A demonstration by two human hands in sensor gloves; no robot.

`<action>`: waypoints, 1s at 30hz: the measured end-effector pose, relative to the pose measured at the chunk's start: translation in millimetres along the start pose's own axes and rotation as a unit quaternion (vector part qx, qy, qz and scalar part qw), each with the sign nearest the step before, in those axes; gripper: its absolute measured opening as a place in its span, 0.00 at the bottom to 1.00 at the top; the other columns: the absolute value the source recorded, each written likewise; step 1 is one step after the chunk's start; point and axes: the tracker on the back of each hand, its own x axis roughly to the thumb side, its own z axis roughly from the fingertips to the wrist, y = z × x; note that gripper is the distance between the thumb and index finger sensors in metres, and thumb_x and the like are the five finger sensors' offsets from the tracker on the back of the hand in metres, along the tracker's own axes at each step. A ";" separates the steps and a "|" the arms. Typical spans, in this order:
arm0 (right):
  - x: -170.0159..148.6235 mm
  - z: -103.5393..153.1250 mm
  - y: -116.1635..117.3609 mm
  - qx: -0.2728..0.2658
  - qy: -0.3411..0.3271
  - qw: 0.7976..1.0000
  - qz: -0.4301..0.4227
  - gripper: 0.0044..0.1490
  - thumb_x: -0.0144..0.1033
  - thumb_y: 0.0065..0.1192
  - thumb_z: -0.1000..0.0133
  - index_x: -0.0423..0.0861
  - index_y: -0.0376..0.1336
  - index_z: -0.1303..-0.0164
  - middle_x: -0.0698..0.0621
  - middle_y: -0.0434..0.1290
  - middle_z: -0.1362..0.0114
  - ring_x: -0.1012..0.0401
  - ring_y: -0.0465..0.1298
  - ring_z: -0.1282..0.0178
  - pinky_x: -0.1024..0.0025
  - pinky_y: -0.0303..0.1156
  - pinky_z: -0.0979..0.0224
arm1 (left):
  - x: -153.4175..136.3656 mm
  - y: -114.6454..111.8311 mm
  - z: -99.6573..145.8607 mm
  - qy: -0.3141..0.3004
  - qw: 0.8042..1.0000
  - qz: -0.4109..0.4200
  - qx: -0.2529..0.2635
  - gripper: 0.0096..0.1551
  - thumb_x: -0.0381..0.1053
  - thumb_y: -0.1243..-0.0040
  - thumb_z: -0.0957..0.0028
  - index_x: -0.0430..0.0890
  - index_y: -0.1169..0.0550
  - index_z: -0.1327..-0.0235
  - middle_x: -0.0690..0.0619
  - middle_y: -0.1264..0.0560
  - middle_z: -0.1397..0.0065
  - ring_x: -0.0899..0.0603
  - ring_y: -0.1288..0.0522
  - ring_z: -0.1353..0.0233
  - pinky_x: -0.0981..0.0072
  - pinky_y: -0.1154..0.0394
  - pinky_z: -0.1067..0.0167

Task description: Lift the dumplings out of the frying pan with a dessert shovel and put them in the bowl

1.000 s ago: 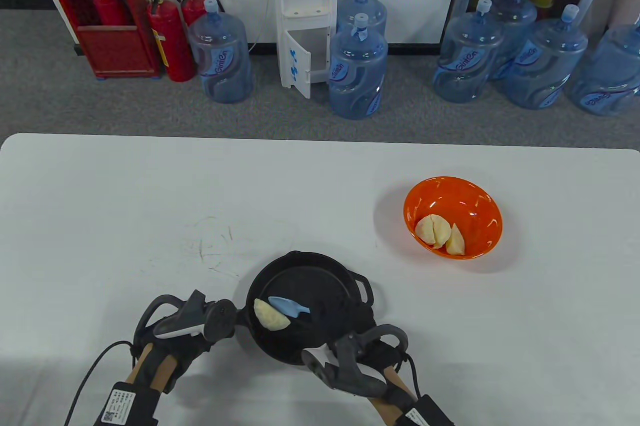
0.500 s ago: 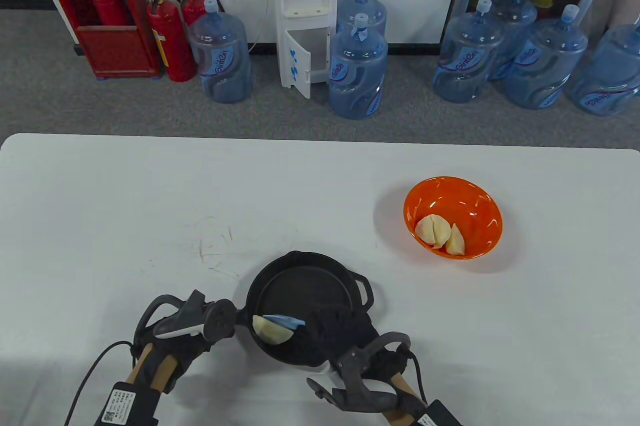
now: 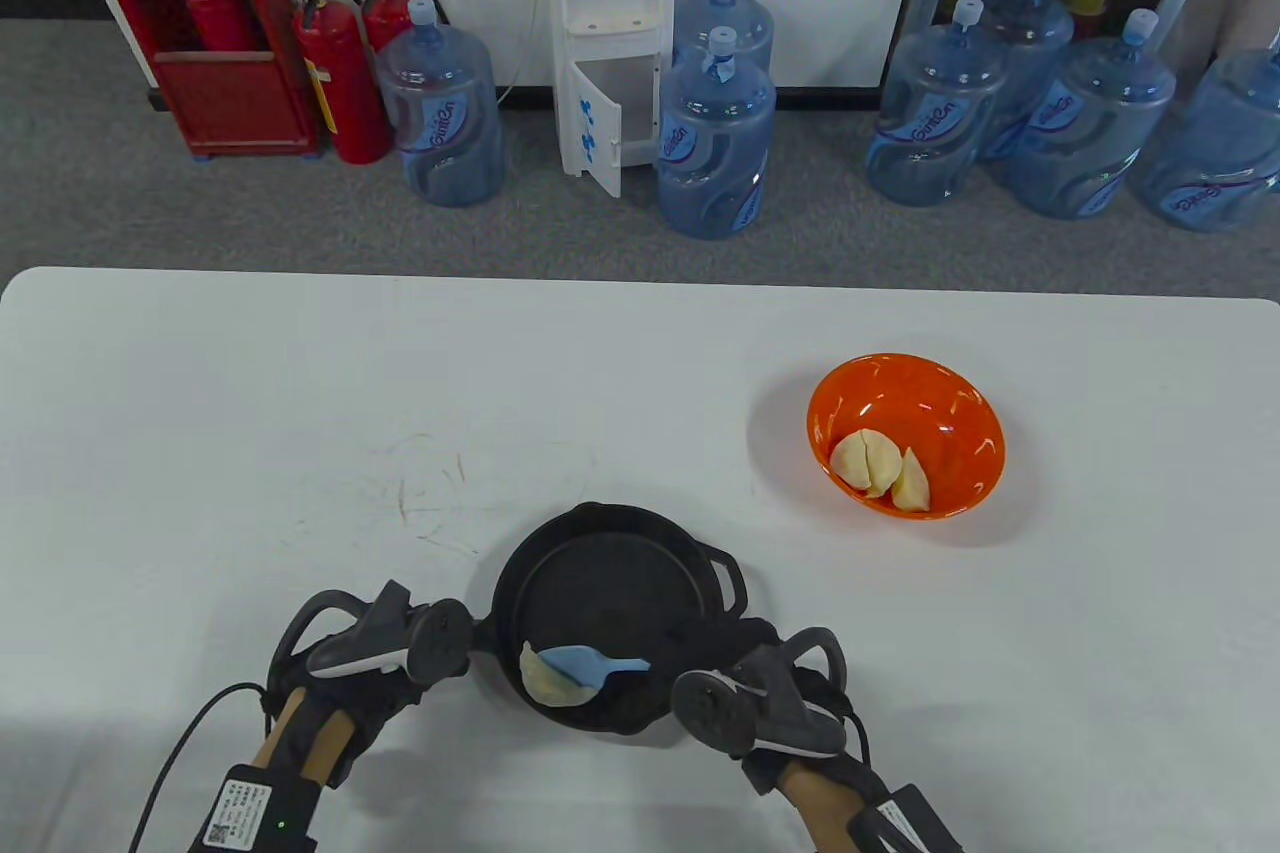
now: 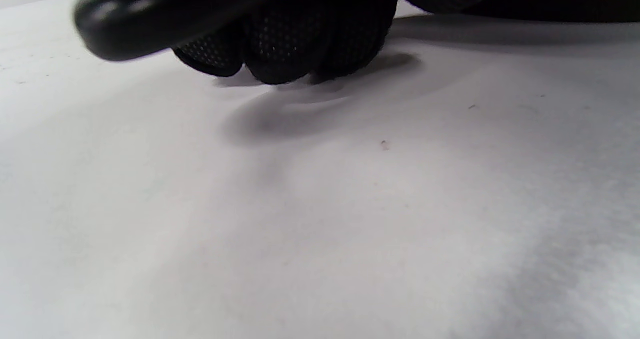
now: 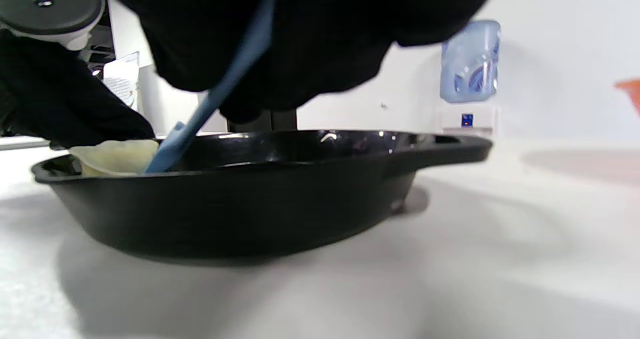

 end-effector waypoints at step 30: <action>-50.1 -4.4 5.1 0.051 0.110 0.965 -0.233 0.25 0.49 0.62 0.36 0.55 0.73 0.31 0.50 0.79 0.39 0.64 0.78 0.64 0.65 0.76 0.56 | -0.7 -0.1 0.2 -0.002 1.000 0.002 -0.001 0.31 0.60 0.55 0.37 0.53 0.35 0.21 0.60 0.24 0.37 0.52 0.19 0.42 0.45 0.26 0.26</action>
